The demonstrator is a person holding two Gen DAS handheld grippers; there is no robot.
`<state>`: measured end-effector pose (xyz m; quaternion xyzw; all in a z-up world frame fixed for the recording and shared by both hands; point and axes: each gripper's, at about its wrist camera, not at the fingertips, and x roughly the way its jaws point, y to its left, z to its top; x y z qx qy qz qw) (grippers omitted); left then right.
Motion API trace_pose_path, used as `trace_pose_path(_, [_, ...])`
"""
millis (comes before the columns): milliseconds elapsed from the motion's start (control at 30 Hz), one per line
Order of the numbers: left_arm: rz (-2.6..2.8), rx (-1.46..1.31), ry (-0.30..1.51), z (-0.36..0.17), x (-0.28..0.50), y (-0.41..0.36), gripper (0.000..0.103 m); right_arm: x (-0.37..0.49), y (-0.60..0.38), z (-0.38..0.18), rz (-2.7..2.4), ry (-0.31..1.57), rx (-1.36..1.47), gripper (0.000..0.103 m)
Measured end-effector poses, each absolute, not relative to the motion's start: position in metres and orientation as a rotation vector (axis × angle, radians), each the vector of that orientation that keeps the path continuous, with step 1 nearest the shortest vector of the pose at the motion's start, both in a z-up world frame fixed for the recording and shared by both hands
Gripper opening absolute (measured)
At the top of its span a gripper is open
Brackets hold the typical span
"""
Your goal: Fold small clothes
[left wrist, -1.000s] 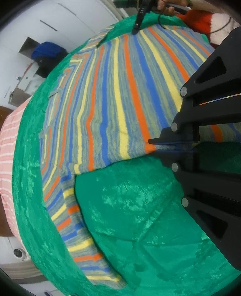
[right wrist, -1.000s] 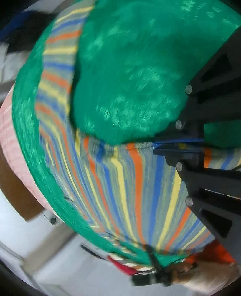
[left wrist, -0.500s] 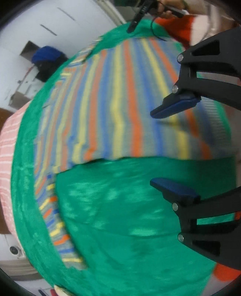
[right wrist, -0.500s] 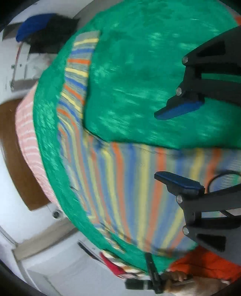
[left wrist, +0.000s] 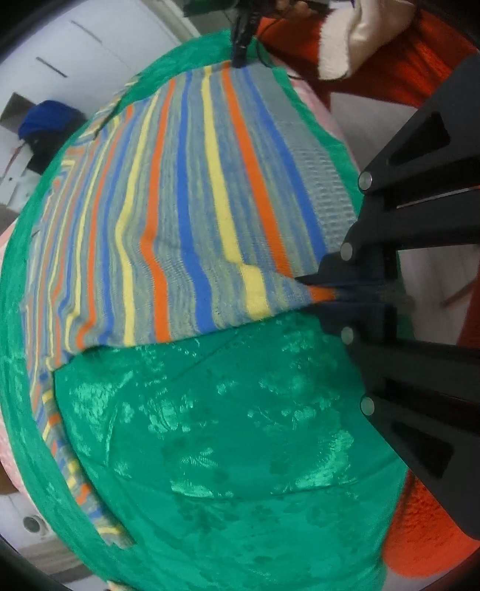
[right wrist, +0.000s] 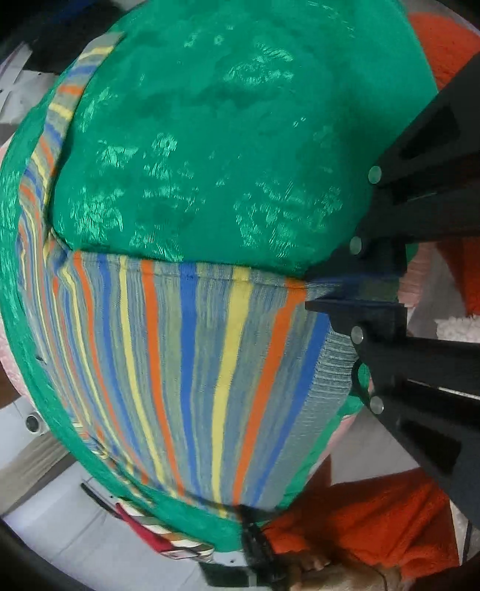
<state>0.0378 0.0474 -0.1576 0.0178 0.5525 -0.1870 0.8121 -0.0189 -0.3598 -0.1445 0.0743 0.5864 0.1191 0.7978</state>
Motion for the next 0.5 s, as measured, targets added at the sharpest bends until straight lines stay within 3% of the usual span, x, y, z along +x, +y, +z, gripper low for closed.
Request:
trace_pose_path(33, [-0.388, 0.029, 1.171, -0.154, 0.036, 0.049, 0.013, -0.021, -0.361, -0.142, 0.252, 1.242, 0.162, 0.012])
trace_pose_path(100, [-0.368, 0.014, 1.152, -0.144, 0.032, 0.055, 0.036, -0.028, -0.368, -0.133, 0.225, 1.195, 0.155, 0.033])
trace_pose_path(133, [-0.363, -0.001, 1.121, -0.135, 0.029, 0.060, 0.057, -0.034, -0.370, -0.125, 0.210, 1.158, 0.150, 0.040])
trace_pose_path(167, [-0.357, -0.013, 1.086, -0.127, 0.028, 0.065, 0.072, -0.037, -0.372, -0.116, 0.187, 1.111, 0.143, 0.055])
trace_pose_path(200, [-0.343, -0.029, 1.035, -0.114, 0.029, 0.070, 0.075, -0.041, -0.376, -0.106, 0.150, 1.049, 0.127, 0.065])
trace_pose_path(233, [-0.332, -0.036, 1.006, -0.106, 0.032, 0.073, 0.079, -0.045, -0.375, -0.096, 0.102, 0.974, 0.100, 0.068])
trace_pose_path(333, [-0.246, -0.052, 0.916, -0.087, 0.049, 0.085, 0.091, -0.047, -0.379, -0.082, 0.015, 0.851, 0.051, 0.069])
trace_pose_path(500, [-0.070, -0.095, 0.817, -0.093, 0.091, 0.108, 0.095, -0.030, -0.381, -0.093, -0.066, 0.729, 0.122, 0.069])
